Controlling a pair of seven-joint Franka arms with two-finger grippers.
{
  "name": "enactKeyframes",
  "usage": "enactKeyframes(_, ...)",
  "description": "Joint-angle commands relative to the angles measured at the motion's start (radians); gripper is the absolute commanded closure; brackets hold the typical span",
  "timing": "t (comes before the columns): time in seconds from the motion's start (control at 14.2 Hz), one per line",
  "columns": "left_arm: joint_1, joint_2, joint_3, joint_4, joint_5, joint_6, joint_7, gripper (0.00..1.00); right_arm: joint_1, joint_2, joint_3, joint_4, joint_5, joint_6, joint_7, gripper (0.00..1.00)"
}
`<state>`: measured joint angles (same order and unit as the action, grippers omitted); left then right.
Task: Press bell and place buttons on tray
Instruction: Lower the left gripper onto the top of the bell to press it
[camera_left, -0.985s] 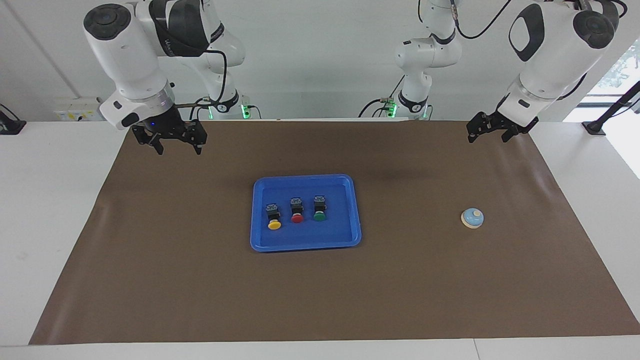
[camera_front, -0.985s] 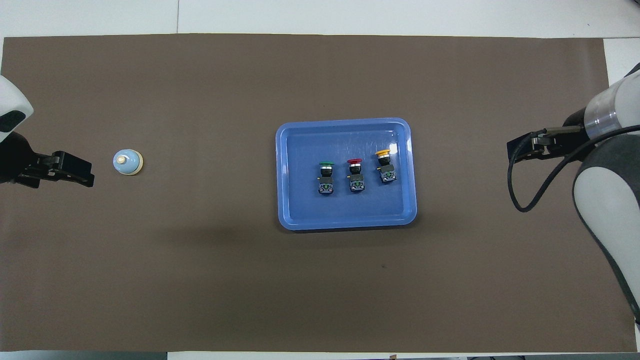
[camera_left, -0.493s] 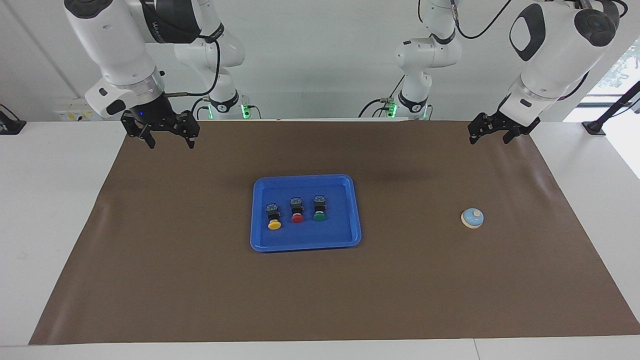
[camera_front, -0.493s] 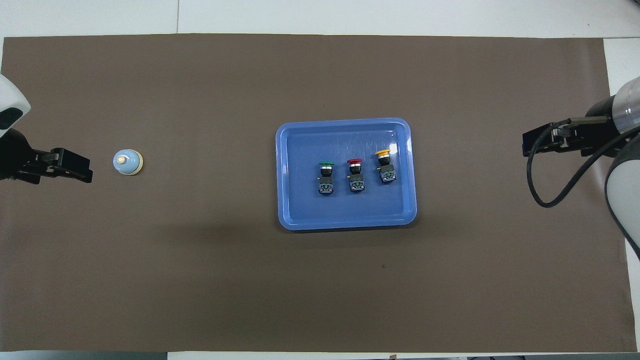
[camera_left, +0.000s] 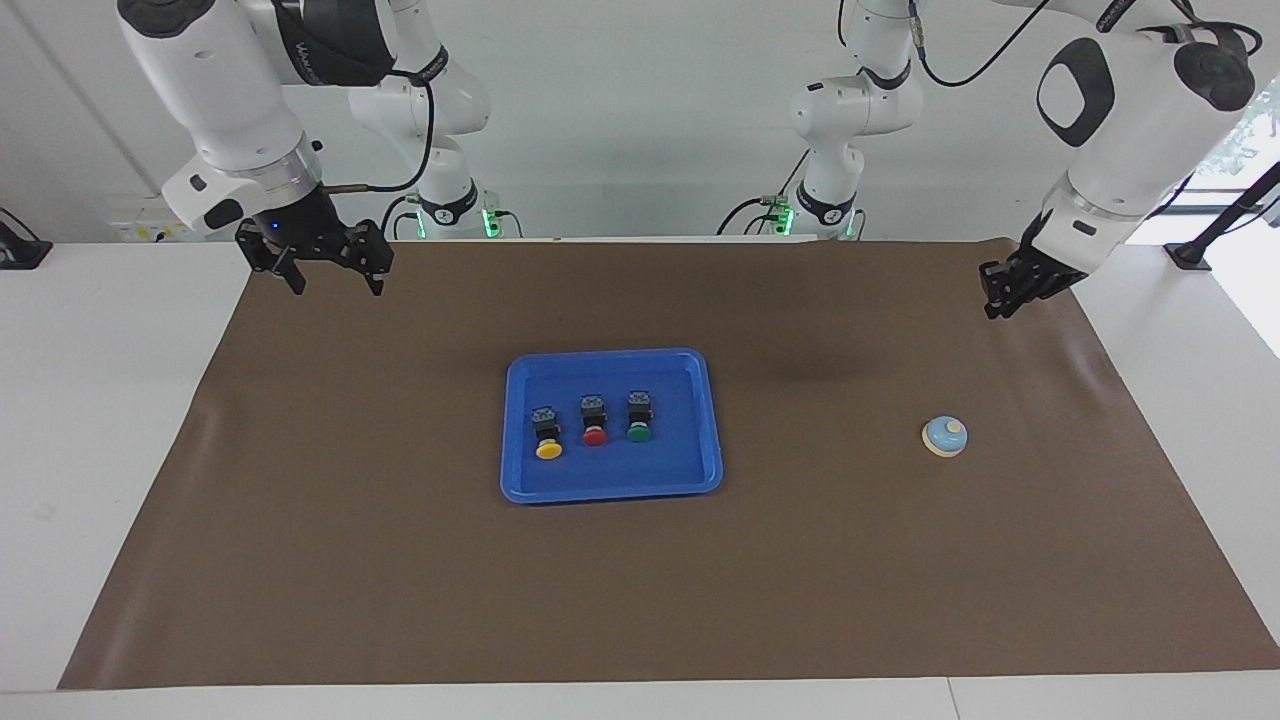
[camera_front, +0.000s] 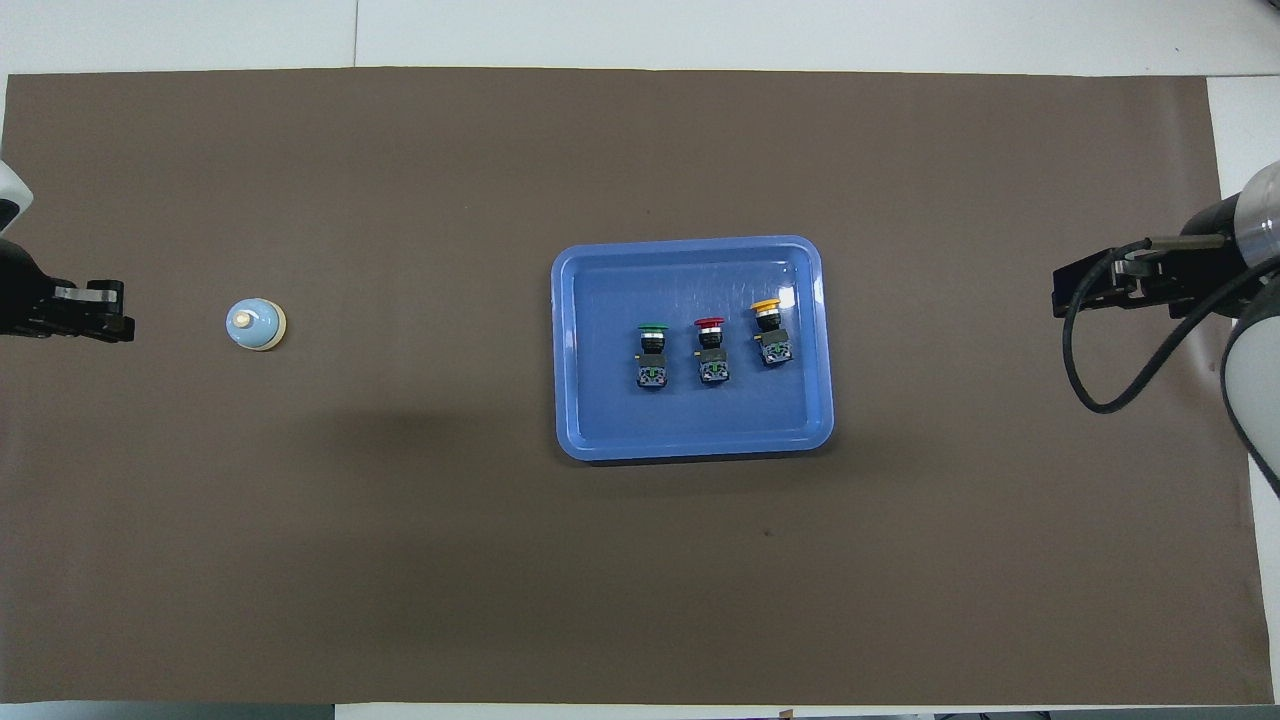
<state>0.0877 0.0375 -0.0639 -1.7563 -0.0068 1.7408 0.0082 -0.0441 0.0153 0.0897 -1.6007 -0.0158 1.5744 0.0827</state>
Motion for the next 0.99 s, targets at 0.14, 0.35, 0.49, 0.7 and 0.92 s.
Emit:
enactKeyframes(0.14,0.017,0.148,-0.005,-0.049,0.005,0.219,0.001,1.00,-0.022,-0.006,0.010,-0.005,0.014,-0.007,-0.026,0.00)
enactKeyframes(0.35,0.020,0.180,-0.005,-0.132,0.005,0.366,0.003,1.00,-0.028,-0.005,0.010,-0.005,0.014,-0.007,-0.024,0.00)
enactKeyframes(0.49,0.018,0.182,-0.005,-0.176,0.005,0.419,0.003,1.00,-0.026,-0.006,0.010,-0.007,0.014,-0.007,-0.026,0.00)
enactKeyframes(0.7,0.020,0.189,-0.005,-0.184,0.005,0.428,0.003,1.00,-0.026,-0.006,0.012,-0.005,0.014,-0.007,-0.026,0.00)
enactKeyframes(0.92,0.020,0.200,-0.005,-0.196,0.005,0.436,0.003,1.00,-0.026,-0.006,0.012,-0.007,0.014,-0.007,-0.026,0.00)
